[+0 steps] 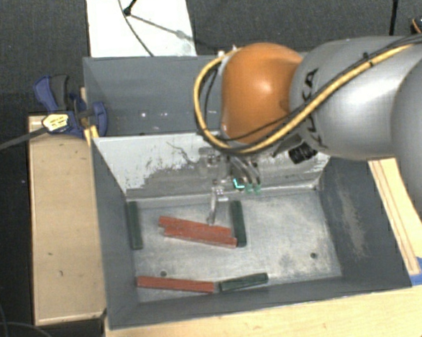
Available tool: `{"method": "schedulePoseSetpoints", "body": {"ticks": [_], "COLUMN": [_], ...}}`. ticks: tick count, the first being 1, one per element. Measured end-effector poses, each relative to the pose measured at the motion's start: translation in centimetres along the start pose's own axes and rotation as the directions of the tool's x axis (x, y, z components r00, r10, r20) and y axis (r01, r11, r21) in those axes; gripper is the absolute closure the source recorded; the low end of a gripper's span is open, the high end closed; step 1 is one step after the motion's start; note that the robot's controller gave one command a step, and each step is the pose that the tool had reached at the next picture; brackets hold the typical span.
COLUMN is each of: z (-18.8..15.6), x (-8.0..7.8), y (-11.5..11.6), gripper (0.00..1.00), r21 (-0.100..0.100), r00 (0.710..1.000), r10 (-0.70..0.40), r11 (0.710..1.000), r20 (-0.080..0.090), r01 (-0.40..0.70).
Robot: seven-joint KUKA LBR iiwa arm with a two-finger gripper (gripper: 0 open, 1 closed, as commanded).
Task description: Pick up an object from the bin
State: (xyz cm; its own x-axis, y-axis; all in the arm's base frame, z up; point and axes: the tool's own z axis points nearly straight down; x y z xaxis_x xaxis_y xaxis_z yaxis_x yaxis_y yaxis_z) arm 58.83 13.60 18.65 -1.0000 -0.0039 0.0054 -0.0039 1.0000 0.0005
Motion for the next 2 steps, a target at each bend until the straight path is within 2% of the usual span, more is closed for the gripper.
{"method": "schedulePoseSetpoints", "body": {"ticks": [1, 2], "z": [11.46, 11.00], "x": [3.37, 3.09], "y": [-4.72, -4.50], "gripper": [0.00, 1.00], "r21": [0.001, 0.000], "r00": [0.988, 0.989], "r10": [-0.152, -0.149], "r11": [0.988, 0.989], "r20": [-0.001, 0.008], "r01": [0.152, 0.149]}}
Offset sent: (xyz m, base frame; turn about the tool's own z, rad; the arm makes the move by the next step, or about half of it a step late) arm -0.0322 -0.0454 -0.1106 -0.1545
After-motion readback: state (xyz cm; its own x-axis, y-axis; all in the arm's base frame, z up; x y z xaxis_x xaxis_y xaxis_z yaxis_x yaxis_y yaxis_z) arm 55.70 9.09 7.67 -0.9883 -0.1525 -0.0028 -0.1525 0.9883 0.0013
